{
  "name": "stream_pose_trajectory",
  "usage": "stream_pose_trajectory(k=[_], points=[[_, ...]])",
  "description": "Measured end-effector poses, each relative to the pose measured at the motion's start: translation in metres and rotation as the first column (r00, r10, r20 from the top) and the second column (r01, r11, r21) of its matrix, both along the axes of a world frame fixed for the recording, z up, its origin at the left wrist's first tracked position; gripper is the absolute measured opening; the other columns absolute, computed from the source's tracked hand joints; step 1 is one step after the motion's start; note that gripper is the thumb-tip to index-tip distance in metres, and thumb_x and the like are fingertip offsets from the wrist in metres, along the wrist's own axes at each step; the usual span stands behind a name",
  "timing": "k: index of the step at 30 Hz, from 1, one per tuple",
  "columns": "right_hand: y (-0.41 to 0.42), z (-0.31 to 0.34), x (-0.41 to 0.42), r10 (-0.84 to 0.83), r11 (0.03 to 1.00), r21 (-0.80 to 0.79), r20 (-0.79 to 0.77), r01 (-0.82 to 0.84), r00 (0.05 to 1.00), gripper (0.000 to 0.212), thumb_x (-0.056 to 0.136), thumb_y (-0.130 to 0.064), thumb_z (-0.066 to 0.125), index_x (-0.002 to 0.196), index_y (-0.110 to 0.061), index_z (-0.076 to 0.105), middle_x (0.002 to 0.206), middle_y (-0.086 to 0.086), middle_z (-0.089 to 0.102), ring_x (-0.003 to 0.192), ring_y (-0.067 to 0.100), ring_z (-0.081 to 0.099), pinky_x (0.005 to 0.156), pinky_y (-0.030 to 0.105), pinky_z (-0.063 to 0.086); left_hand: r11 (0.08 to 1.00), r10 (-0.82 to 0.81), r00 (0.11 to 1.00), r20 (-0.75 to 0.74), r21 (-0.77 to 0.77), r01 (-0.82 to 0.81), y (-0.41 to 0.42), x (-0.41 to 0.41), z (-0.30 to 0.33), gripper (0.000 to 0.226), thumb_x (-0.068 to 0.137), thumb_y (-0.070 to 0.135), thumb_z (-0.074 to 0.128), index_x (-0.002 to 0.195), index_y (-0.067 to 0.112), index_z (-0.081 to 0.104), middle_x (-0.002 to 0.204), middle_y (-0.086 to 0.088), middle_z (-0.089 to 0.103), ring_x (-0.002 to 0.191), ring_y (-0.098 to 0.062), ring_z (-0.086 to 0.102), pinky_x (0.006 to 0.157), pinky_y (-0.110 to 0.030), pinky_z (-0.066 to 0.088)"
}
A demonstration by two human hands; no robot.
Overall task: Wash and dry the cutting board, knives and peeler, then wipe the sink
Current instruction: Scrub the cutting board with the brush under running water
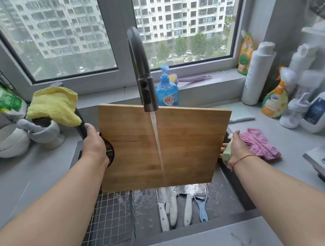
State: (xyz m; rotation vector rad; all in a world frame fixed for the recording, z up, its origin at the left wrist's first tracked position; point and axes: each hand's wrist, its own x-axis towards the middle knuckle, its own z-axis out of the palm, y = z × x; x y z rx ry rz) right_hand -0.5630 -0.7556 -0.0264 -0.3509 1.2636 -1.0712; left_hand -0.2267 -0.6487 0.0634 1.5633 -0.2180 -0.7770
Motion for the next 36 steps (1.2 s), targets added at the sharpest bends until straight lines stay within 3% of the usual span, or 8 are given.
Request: stream_pose_trajectory(k=[6,11,15,20,25,30,32,36], points=[[-0.003,0.007,-0.002,0.094,0.995,-0.026,-0.011,-0.095,0.995,0.057,0.091,-0.065,0.036,0.088,-0.01,0.049,0.073,0.005,0.05,0.026,0.009,0.048,0.032,0.017,0.041,1.0,-0.009,1.0,-0.013,-0.007,0.009,0.009,-0.001,0.0,0.08,0.084,0.074,0.032,0.14,0.018,0.046,0.131,-0.001,0.057,0.113,-0.024,0.058,0.097,-0.042,0.048],[-0.006,0.016,-0.001,0.185,0.982,-0.036,-0.054,-0.187,0.981,0.035,0.091,-0.06,0.046,0.085,-0.026,0.055,0.064,-0.001,0.054,0.027,0.007,0.049,0.032,0.015,0.041,0.999,-0.017,0.999,-0.035,-0.03,0.016,0.016,0.004,-0.002,0.053,0.086,0.05,0.051,0.123,0.014,0.061,0.116,-0.007,0.068,0.1,-0.027,0.067,0.09,-0.048,0.053],[-0.001,0.024,0.004,0.195,0.98,0.03,-0.016,-0.194,0.981,0.049,0.087,-0.065,0.048,0.068,-0.02,0.051,0.043,-0.005,0.055,0.028,0.009,0.051,0.029,0.015,0.038,0.999,-0.044,0.999,-0.02,-0.014,0.044,0.015,0.015,-0.006,0.044,0.071,0.031,0.053,0.11,0.014,0.068,0.1,-0.012,0.073,0.086,-0.032,0.072,0.077,-0.055,0.056],[-0.003,0.022,0.013,0.178,0.978,0.123,-0.089,-0.166,0.98,0.054,0.074,-0.075,0.053,0.075,-0.021,0.056,0.039,-0.004,0.058,0.031,0.014,0.057,0.031,0.019,0.042,0.999,-0.032,0.998,-0.058,-0.01,0.032,0.001,0.044,-0.02,0.054,0.058,0.025,0.056,0.107,0.009,0.071,0.105,-0.016,0.072,0.089,-0.037,0.071,0.079,-0.061,0.053],[-0.003,0.008,0.014,0.145,0.983,0.123,-0.034,-0.14,0.989,0.053,0.081,-0.072,0.049,0.072,-0.02,0.051,0.037,-0.004,0.055,0.028,0.012,0.054,0.029,0.016,0.04,0.995,-0.087,0.996,0.009,-0.057,0.087,0.011,0.003,0.016,0.027,0.074,0.021,0.053,0.091,0.007,0.069,0.095,-0.013,0.07,0.086,-0.031,0.068,0.08,-0.045,0.055],[-0.003,-0.005,0.004,0.112,0.983,0.149,-0.005,-0.11,0.994,0.054,0.084,-0.073,0.042,0.077,-0.02,0.053,0.037,-0.002,0.054,0.029,0.013,0.054,0.027,0.016,0.039,0.99,-0.122,0.993,-0.006,-0.069,0.121,0.003,-0.019,0.017,0.066,0.08,0.072,0.042,0.114,0.02,0.062,0.114,-0.007,0.068,0.101,-0.029,0.065,0.089,-0.051,0.052],[-0.005,-0.008,-0.001,0.091,0.984,0.153,-0.008,-0.089,0.996,0.056,0.083,-0.075,0.039,0.079,-0.021,0.053,0.037,-0.003,0.055,0.029,0.013,0.054,0.028,0.016,0.039,0.993,-0.11,0.994,-0.025,-0.037,0.109,0.002,-0.03,0.02,0.075,0.081,0.08,0.033,0.118,0.021,0.06,0.112,-0.004,0.066,0.101,-0.028,0.063,0.091,-0.049,0.051],[-0.01,-0.004,-0.015,0.053,0.992,0.119,-0.013,-0.051,0.998,0.055,0.086,-0.072,0.037,0.076,-0.02,0.053,0.039,-0.003,0.057,0.03,0.012,0.056,0.028,0.017,0.04,0.996,-0.089,0.994,-0.066,-0.018,0.088,-0.003,-0.052,0.012,0.065,0.09,0.073,0.024,0.077,0.018,0.055,0.091,-0.007,0.064,0.092,-0.029,0.063,0.082,-0.04,0.051]])
